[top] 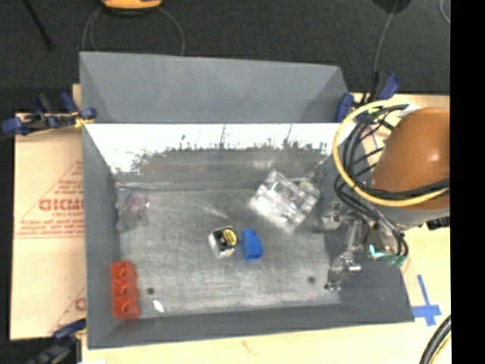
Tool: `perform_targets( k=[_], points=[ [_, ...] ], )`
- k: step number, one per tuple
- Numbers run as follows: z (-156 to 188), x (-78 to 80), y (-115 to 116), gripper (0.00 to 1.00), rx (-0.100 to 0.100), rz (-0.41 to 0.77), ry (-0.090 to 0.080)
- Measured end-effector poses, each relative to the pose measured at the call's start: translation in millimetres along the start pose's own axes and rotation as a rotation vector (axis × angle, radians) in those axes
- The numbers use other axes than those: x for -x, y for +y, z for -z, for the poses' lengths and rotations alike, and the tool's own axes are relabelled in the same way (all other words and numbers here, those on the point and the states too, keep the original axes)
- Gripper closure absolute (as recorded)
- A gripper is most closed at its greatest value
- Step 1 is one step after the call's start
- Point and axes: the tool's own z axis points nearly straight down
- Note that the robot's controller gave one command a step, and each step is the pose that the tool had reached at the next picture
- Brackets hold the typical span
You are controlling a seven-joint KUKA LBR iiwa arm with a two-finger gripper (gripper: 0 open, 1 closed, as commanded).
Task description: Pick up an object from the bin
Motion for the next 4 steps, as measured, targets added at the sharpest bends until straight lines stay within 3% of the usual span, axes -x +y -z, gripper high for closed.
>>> perform_targets(
  k=[1,2,3,4],
  points=[
    [-71,61.0,40,0.00,0.001,0.165,-0.007],
    [-138,82.4,125,0.00,-0.006,0.464,-0.023],
    [-136,84.8,127,1.00,-0.004,0.466,-0.034],
    [-138,79.9,125,0.00,-0.003,0.467,-0.014]
  ],
)
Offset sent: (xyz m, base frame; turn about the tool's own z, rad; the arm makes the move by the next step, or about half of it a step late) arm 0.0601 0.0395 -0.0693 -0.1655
